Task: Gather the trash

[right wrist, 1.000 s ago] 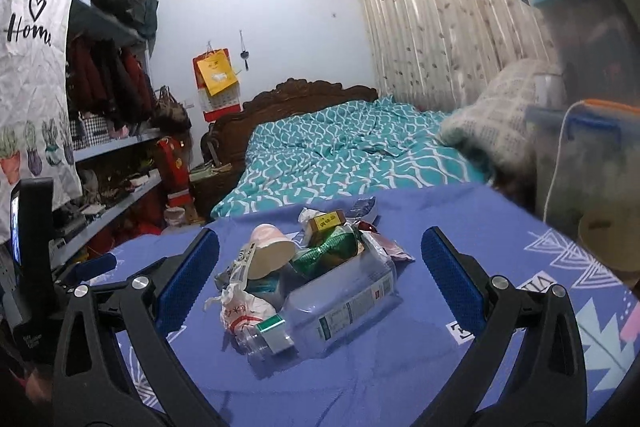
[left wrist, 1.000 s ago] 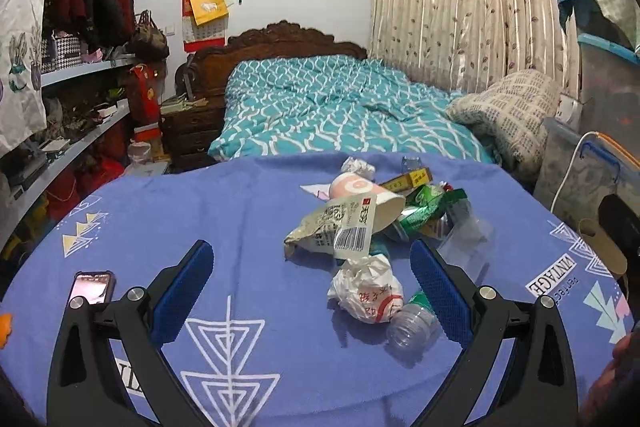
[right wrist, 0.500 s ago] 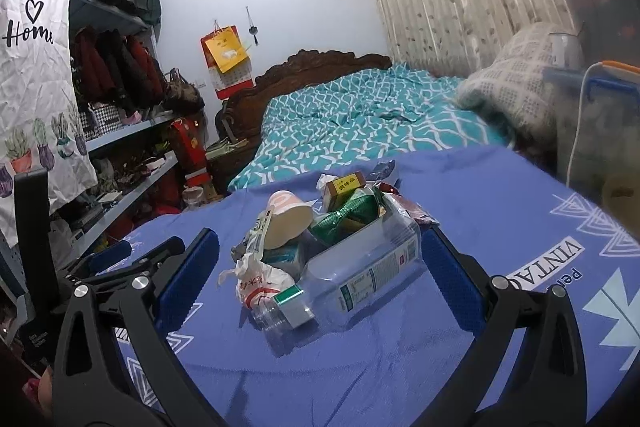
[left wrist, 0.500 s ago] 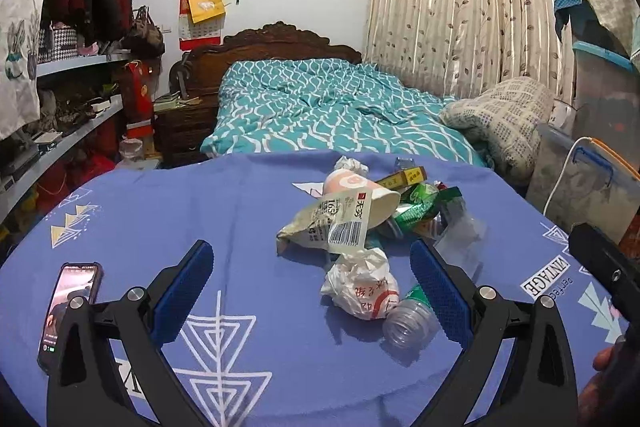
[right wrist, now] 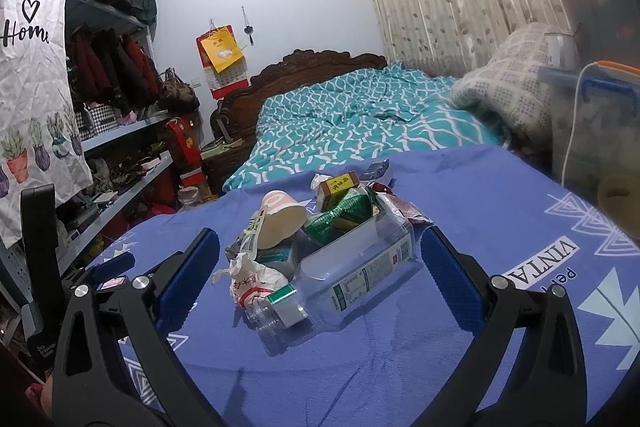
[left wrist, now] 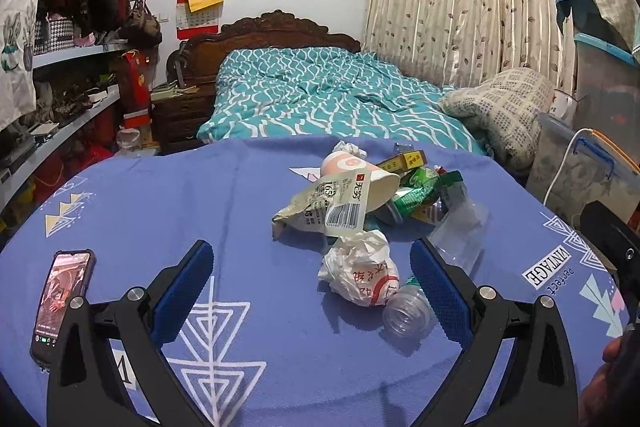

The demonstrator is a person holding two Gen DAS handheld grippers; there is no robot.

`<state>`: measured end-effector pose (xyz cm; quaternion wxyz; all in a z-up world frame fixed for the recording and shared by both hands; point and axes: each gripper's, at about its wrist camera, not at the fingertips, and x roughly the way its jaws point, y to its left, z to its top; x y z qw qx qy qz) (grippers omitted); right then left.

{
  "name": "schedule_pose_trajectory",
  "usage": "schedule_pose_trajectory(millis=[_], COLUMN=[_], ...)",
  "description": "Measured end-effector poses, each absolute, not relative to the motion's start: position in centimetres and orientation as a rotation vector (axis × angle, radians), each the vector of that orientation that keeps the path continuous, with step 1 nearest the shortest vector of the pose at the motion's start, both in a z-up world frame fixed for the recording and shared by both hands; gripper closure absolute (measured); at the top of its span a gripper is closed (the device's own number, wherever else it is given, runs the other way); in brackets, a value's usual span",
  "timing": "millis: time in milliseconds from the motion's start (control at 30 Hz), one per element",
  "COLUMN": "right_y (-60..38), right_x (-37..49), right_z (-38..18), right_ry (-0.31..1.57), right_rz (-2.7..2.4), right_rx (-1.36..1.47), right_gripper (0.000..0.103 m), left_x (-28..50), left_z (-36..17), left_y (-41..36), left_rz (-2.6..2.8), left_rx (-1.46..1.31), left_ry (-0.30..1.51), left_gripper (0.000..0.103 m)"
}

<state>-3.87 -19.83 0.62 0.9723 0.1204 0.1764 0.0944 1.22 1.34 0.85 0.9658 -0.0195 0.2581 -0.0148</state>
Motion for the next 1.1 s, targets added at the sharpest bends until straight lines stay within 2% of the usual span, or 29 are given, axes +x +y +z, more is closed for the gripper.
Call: schedule_pose_trajectory(millis=[533, 1100], right_y=[-19.3, -19.2], right_x=[-3.3, -2.9], right_z=[-0.1, -0.4], right_ry=[0.420, 0.441], right_rz=[0.234, 0.234], right_rx=[0.238, 0.249], right_gripper=[0.018, 0.018], left_x=[2.2, 2.4], left_z=[-0.2, -1.2], left_y=[1.7, 1.4], left_rz=[-0.011, -0.036], left_rx=[-0.035, -0.014], left_ry=[0.597, 0.631], left_gripper=[0.009, 0.009])
